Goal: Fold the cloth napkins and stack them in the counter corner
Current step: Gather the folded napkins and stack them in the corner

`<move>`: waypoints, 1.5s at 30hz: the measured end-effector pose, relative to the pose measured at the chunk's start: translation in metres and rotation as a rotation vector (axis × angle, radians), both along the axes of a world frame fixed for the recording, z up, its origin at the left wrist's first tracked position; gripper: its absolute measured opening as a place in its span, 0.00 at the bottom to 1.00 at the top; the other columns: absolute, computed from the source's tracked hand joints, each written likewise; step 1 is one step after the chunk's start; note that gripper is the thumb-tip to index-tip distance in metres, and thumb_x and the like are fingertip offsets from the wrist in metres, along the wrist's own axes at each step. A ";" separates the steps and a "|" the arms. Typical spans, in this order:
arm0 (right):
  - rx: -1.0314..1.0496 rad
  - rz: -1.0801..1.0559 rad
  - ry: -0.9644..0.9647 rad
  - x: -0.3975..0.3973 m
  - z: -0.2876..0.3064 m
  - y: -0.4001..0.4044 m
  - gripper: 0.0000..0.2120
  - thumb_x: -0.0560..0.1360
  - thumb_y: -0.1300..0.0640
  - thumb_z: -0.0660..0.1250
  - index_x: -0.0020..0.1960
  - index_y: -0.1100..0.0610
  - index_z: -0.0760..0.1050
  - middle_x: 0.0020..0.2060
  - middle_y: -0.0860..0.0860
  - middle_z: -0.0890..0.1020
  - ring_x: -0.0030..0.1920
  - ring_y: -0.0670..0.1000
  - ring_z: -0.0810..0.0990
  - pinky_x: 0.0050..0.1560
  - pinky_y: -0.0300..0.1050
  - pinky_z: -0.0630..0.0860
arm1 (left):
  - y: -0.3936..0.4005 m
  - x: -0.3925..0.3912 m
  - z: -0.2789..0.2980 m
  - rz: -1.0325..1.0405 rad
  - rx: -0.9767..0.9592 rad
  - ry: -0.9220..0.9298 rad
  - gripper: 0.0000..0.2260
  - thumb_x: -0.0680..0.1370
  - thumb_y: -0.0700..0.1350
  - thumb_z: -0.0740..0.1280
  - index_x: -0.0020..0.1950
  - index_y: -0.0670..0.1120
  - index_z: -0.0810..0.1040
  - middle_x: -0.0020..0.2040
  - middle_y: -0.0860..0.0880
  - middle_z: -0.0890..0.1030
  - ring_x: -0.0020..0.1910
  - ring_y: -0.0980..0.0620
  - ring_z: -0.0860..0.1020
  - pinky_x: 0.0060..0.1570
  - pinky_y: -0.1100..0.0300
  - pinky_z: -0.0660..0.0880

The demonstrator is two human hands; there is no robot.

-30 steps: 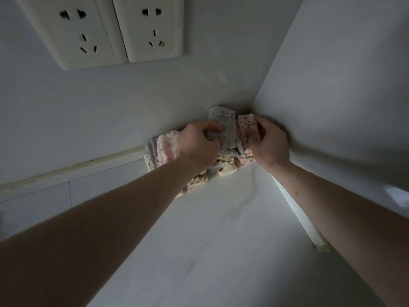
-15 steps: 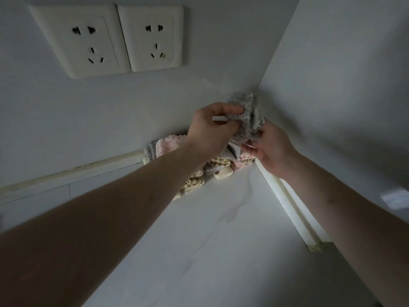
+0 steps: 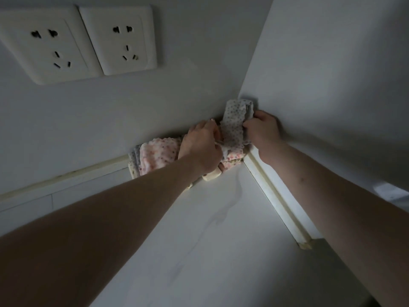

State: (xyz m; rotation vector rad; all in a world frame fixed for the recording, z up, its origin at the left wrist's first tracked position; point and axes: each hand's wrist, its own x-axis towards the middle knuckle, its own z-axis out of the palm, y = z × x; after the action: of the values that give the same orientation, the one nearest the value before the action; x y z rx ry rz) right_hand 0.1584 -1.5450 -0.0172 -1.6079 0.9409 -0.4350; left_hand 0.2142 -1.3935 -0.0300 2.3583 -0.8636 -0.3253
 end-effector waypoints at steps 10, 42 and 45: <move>-0.089 -0.089 0.111 0.029 -0.008 -0.004 0.16 0.79 0.66 0.56 0.60 0.63 0.79 0.50 0.55 0.81 0.57 0.58 0.80 0.64 0.50 0.74 | -0.010 0.013 -0.020 -0.198 0.221 -0.282 0.16 0.76 0.46 0.64 0.64 0.54 0.74 0.56 0.50 0.81 0.61 0.44 0.72 0.65 0.51 0.66; -0.702 0.250 0.277 -0.016 -0.059 0.001 0.08 0.72 0.61 0.66 0.46 0.56 0.83 0.44 0.53 0.85 0.46 0.55 0.81 0.45 0.43 0.74 | 0.012 0.003 -0.028 -0.089 0.205 -0.317 0.12 0.78 0.44 0.70 0.61 0.47 0.75 0.58 0.45 0.76 0.51 0.39 0.81 0.42 0.49 0.74; -0.526 0.057 0.247 -0.020 -0.064 0.003 0.09 0.75 0.64 0.66 0.53 0.59 0.81 0.49 0.56 0.85 0.50 0.57 0.82 0.48 0.39 0.71 | 0.014 0.004 -0.035 -0.083 0.196 -0.295 0.13 0.78 0.45 0.70 0.62 0.47 0.75 0.59 0.46 0.77 0.52 0.39 0.81 0.44 0.49 0.77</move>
State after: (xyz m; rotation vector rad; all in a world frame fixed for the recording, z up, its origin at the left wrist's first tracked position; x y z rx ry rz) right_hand 0.1387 -1.5425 -0.0809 -2.1994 1.0138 -0.4775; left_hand 0.2177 -1.3791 -0.0654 2.5991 -1.1136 -0.0992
